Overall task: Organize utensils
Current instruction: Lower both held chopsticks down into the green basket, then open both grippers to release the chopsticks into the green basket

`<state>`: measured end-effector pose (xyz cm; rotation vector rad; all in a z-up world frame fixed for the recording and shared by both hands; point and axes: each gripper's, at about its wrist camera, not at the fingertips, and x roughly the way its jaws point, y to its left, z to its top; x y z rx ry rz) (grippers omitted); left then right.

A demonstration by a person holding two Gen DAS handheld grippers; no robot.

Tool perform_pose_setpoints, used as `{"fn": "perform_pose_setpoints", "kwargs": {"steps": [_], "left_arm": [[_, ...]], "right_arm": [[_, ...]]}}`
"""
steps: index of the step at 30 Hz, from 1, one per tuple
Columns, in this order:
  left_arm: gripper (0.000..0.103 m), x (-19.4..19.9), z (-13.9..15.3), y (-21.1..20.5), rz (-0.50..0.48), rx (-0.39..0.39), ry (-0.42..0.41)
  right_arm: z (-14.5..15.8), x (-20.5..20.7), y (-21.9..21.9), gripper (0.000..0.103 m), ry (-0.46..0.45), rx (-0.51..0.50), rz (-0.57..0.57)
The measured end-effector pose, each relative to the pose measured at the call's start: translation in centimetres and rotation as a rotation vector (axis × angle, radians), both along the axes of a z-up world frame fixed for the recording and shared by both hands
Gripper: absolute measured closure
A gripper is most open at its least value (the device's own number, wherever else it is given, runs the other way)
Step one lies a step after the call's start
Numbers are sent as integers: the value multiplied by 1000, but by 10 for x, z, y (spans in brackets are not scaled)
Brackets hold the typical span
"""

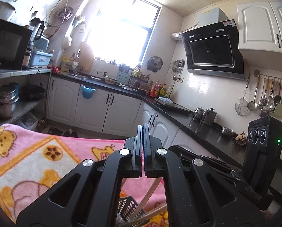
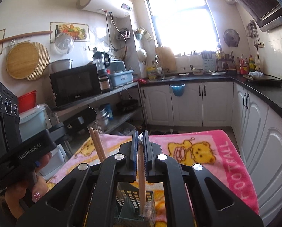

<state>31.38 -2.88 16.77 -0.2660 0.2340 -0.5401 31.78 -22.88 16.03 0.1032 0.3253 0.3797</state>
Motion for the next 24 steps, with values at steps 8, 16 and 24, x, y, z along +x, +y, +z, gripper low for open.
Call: {"fn": "perform_pose_setpoints", "kwargs": {"steps": [8,16,24], "left_arm": [[103,2,-13,8,18,8,36],[103,0,-22,14,31,20,75],[84,-9,-29,26,65,34,145]], "right_arm": [[-8,-4,1,94,31,-17,4],[-12,-12,-1,83,37,-51,-11],[-17,-22,-5,77,59,-86,-32]]}}
